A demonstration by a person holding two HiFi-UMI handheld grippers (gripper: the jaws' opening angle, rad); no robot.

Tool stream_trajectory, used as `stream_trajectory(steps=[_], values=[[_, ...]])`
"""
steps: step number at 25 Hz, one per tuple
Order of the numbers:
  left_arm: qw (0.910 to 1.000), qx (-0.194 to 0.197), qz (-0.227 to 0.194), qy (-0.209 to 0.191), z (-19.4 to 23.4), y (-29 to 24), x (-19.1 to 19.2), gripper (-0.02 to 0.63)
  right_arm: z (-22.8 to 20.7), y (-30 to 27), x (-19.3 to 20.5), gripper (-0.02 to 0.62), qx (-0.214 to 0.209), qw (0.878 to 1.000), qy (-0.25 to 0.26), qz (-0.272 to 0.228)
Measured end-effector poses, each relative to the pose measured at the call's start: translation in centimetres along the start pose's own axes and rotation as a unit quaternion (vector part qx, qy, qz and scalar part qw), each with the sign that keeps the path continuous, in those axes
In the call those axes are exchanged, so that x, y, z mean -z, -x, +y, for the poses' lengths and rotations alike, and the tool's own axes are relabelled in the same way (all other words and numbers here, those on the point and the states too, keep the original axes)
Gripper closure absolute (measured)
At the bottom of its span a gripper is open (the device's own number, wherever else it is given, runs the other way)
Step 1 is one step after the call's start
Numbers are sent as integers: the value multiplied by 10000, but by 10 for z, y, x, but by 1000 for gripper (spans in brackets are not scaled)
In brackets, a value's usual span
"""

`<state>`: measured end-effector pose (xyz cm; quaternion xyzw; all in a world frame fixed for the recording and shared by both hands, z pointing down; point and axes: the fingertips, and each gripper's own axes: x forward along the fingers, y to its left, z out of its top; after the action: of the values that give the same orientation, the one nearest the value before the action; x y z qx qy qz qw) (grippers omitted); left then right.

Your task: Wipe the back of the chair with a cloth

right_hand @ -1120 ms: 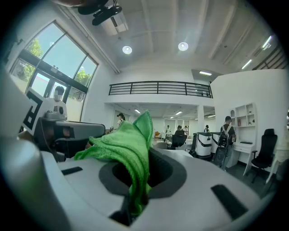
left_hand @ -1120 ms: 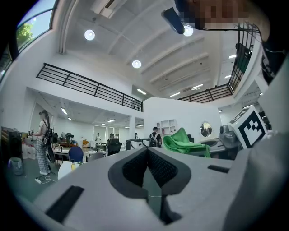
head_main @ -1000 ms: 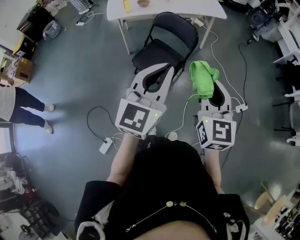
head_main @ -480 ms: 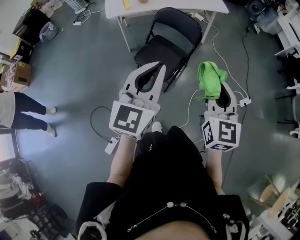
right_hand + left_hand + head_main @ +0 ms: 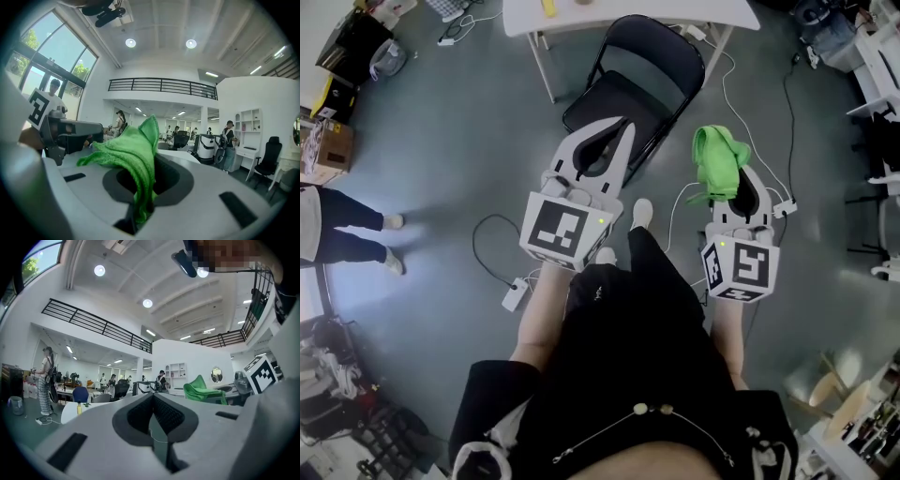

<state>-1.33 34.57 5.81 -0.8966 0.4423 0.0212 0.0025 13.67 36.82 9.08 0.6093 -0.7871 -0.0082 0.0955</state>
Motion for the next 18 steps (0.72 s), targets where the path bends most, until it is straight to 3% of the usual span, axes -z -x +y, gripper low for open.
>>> stream_trajectory(steps=[10, 18], values=[[9993, -367, -20, 14, 56, -111, 4, 600, -48, -125, -1, 552, -528, 9985, 61, 106], [9979, -571, 271, 150, 83, -177, 24, 600, -82, -207, 17, 552, -767, 9963, 42, 385]])
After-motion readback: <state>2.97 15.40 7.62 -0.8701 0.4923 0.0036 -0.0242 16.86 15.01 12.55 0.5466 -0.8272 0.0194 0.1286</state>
